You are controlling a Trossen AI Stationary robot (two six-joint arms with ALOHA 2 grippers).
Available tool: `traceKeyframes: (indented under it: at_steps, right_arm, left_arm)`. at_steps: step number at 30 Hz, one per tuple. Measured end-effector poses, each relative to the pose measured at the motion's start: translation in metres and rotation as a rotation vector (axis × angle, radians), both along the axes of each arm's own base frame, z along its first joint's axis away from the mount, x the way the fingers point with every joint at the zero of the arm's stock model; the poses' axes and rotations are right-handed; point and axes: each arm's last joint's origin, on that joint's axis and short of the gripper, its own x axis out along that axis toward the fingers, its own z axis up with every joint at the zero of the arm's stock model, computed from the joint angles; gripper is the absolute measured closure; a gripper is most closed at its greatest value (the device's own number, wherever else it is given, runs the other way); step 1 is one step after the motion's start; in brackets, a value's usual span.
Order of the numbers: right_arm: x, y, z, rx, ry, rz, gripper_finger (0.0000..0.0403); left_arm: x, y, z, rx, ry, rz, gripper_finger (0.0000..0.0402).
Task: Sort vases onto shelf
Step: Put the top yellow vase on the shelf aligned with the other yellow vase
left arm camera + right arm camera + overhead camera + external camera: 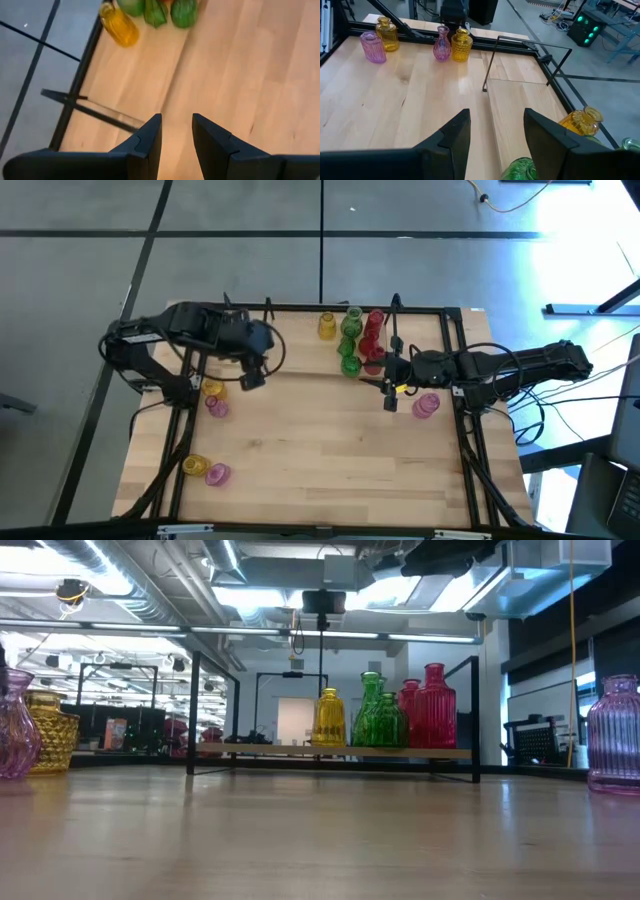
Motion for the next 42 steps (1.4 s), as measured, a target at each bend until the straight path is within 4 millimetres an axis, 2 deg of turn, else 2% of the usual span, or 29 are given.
traceKeyframes:
  at_steps: [5,11,15,22,27,34,42]
  right_arm:
    - [0.000,0.000,0.000,0.000,0.001,0.000,0.0237]
    - [0.000,0.000,-0.001,-0.002,0.010,0.000,0.0237]
    - [0.000,0.000,-0.001,-0.002,0.009,0.000,0.0237]
    - [0.000,0.000,-0.001,-0.002,0.010,0.000,0.0237]
    - [-0.001,0.000,-0.001,-0.003,0.015,0.000,0.0237]
    - [-0.001,0.000,-0.001,-0.003,0.015,0.000,0.0237]
    - [-0.001,0.000,-0.001,-0.003,0.015,0.000,0.0237]
  left_arm:
    - [-0.011,-0.011,0.003,0.019,-0.004,0.029,0.0301]
    - [-0.043,-0.016,0.022,-0.009,-0.143,0.096,0.0301]
    - [-0.062,-0.019,0.020,-0.038,-0.186,0.138,0.0301]
    - [-0.089,-0.021,-0.017,-0.141,-0.128,0.244,0.0301]
    - [-0.099,-0.025,-0.047,-0.265,-0.040,0.316,0.0301]
    - [-0.102,-0.032,-0.086,-0.386,0.128,0.415,0.0301]
    - [-0.102,-0.034,-0.122,-0.378,0.271,0.439,0.0301]
